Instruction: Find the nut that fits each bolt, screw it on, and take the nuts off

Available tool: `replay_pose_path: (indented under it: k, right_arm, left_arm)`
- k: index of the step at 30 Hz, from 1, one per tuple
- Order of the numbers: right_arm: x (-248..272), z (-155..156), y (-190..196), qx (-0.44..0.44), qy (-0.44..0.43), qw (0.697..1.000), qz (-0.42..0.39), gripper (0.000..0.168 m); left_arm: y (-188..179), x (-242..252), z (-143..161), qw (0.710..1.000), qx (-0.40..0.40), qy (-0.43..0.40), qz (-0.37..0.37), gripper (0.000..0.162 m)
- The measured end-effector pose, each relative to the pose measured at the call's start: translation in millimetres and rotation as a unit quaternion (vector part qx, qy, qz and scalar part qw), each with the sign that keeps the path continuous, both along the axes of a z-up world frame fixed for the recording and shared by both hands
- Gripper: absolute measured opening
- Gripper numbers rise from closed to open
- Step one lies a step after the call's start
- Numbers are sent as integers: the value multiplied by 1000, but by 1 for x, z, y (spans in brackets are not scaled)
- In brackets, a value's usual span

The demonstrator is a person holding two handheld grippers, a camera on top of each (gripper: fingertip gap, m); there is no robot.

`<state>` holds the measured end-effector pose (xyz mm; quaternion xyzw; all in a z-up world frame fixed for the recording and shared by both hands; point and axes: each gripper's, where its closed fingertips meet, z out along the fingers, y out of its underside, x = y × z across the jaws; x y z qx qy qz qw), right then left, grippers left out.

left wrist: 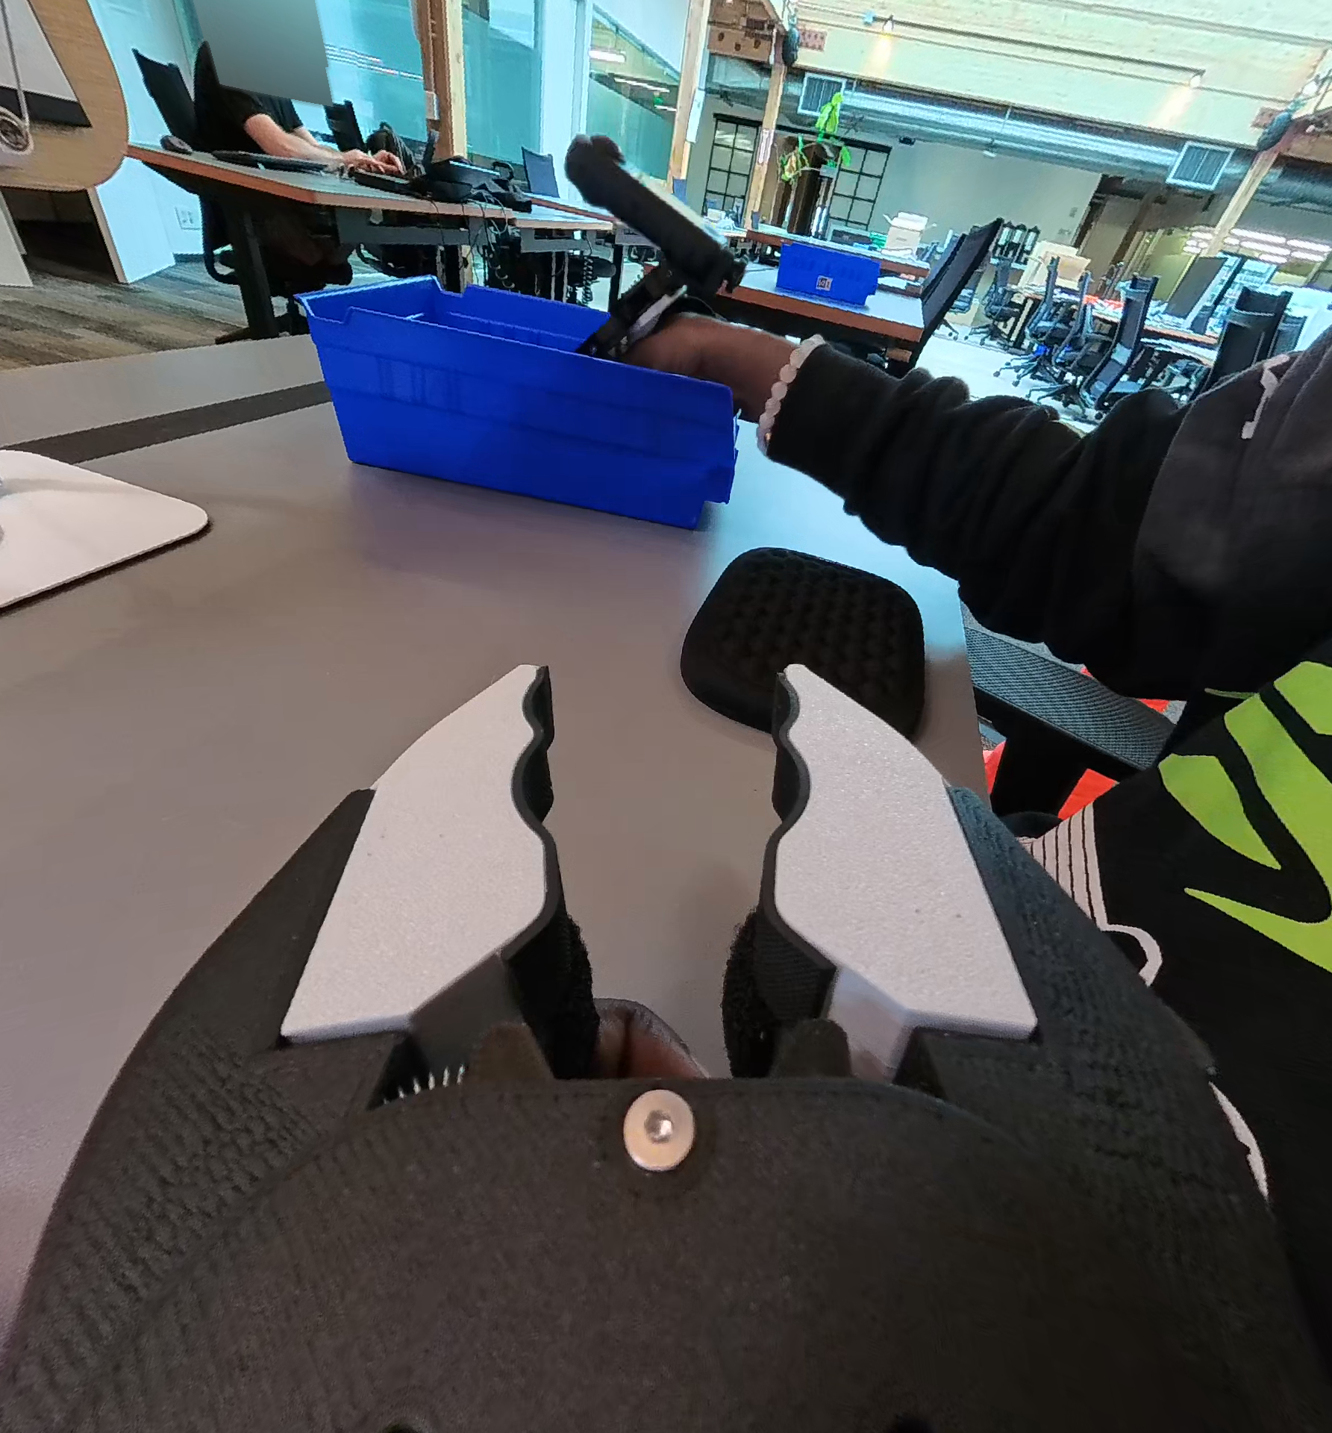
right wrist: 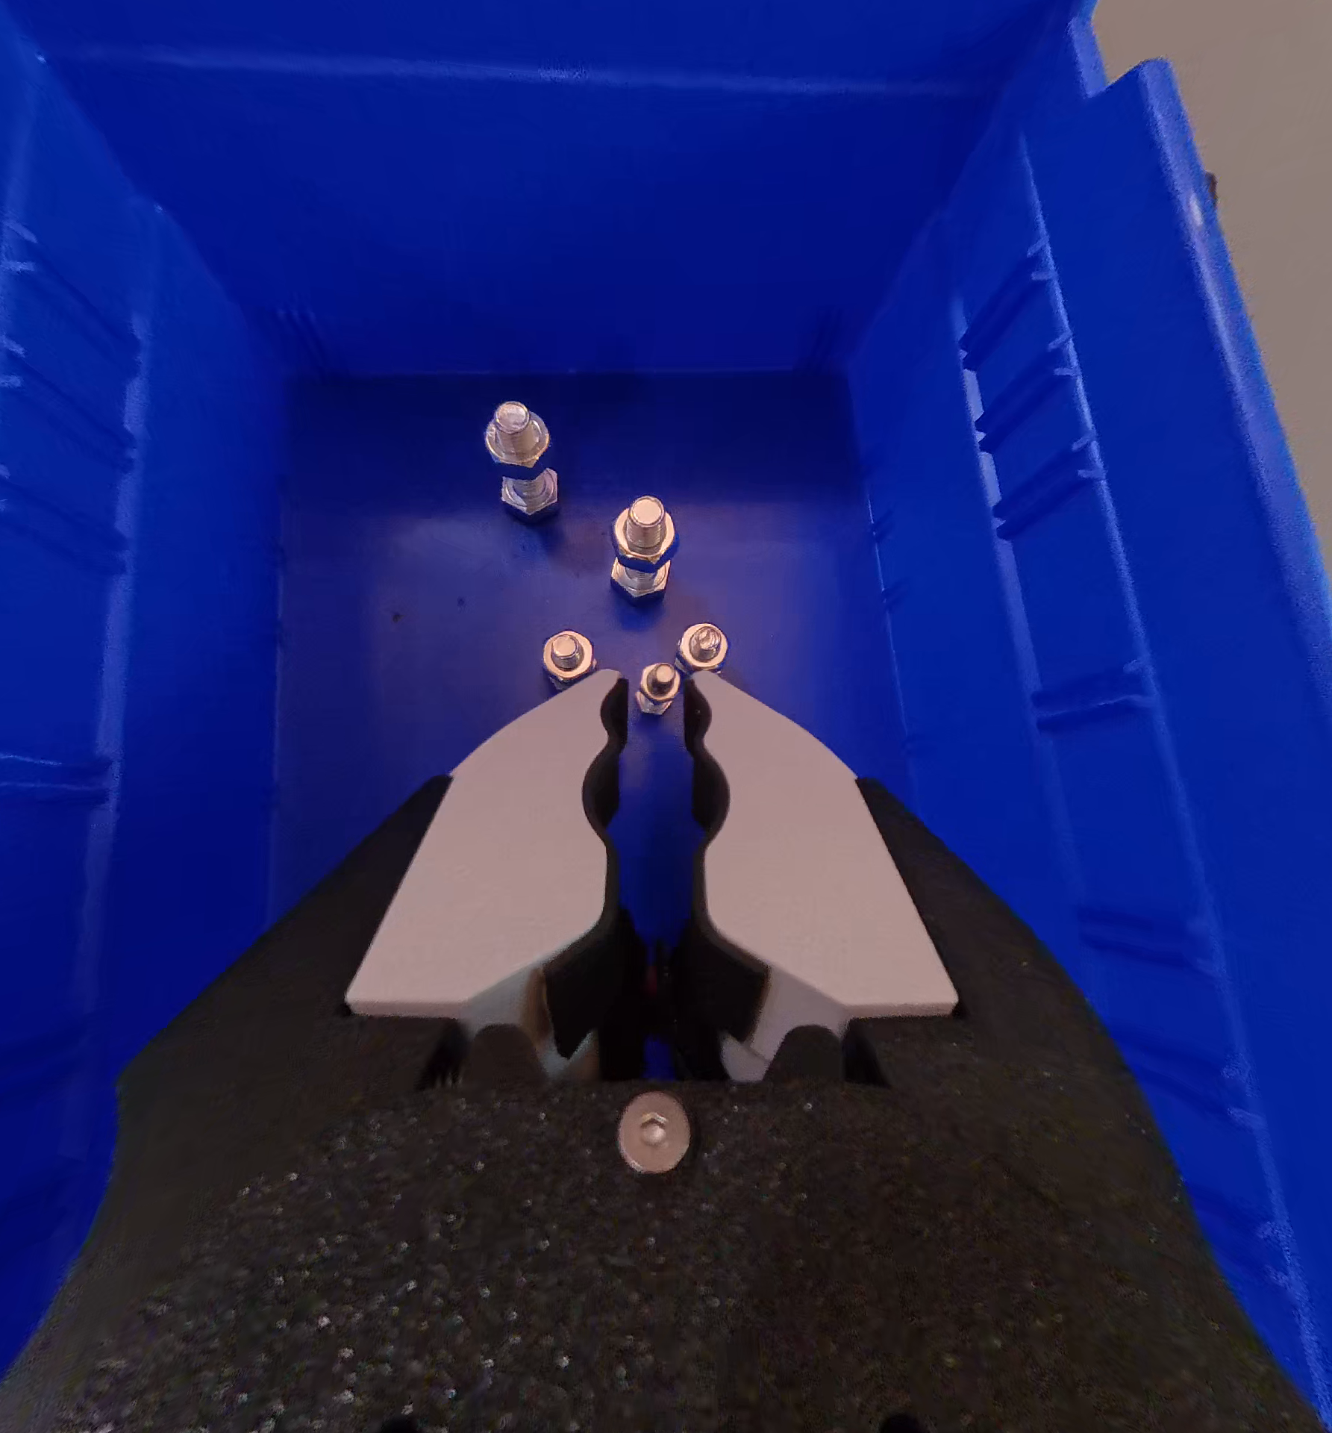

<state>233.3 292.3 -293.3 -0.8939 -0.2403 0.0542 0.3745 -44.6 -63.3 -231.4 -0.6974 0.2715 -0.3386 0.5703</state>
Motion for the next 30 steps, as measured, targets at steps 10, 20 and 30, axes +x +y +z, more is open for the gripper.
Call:
replay_pose_path:
  k: [10, 20, 30]
  right_arm:
    - [-47, 138, -67, 206, 203, 956, 55, 49]
    - [-152, 103, -243, 199, 272, 895, 293, 49]
    - [-148, 72, -251, 198, 297, 896, 262, 42]
  left_arm:
    - [0, 0, 1, 1000, 2, 0, 2, 55]
    - [-14, -26, 52, 999, 2, 36, 7, 52]
    - [39, -231, 54, 885, -187, 386, 181, 47]
